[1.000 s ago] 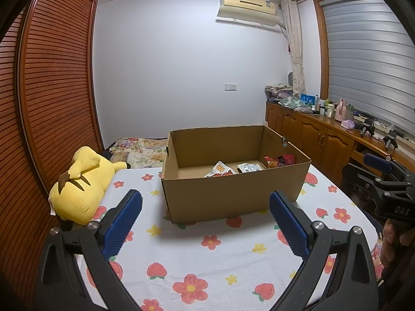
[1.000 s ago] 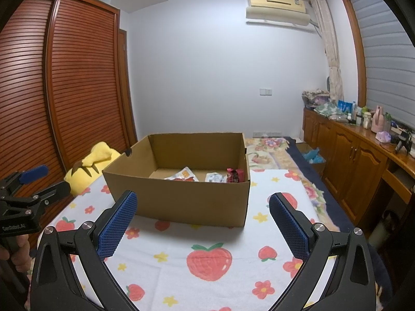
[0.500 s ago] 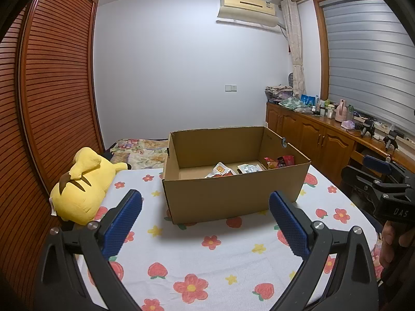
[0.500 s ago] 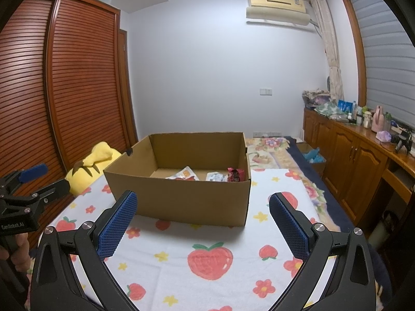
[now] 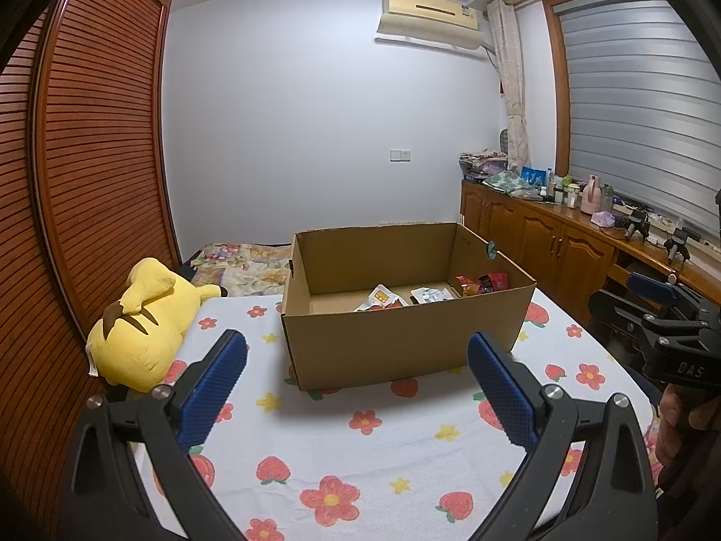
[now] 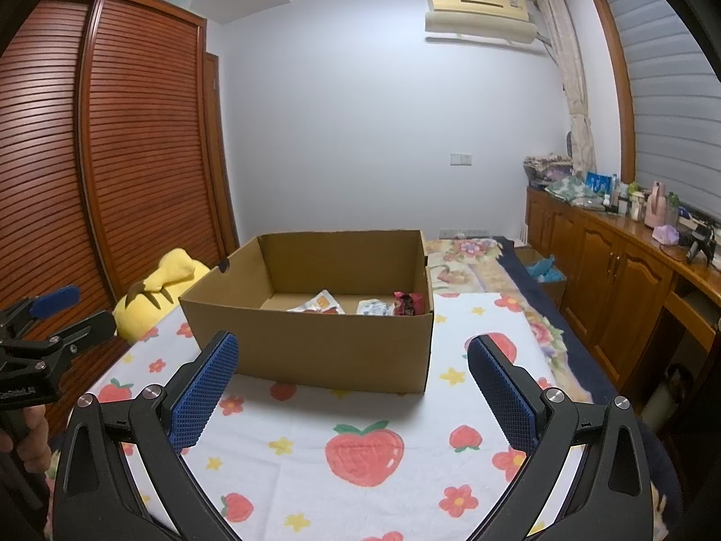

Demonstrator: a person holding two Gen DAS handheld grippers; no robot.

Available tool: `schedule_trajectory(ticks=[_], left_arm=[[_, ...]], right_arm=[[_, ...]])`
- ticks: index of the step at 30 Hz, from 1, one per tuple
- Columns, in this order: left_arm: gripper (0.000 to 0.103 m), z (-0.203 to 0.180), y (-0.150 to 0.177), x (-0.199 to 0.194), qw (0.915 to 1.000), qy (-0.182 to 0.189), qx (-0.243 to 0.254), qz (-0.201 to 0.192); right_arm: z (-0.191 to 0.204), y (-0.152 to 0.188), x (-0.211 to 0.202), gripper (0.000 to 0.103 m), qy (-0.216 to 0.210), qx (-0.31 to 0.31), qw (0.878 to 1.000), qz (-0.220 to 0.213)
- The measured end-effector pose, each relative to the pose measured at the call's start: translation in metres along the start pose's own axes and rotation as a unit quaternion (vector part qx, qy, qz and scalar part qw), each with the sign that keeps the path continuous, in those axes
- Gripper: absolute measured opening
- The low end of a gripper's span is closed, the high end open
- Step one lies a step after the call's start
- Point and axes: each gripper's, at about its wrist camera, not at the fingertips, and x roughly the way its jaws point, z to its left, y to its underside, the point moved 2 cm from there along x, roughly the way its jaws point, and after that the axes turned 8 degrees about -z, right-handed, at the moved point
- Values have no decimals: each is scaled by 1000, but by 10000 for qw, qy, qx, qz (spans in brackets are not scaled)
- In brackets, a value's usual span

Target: Organize snacks

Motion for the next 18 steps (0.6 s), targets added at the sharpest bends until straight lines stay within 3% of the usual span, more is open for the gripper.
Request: schedule_trajectory(ticks=[18], left_arm=[[99,1,1,0,10000,-10,-8,25]], right_arm=[[0,0,0,103,-2,6,10000,-3]])
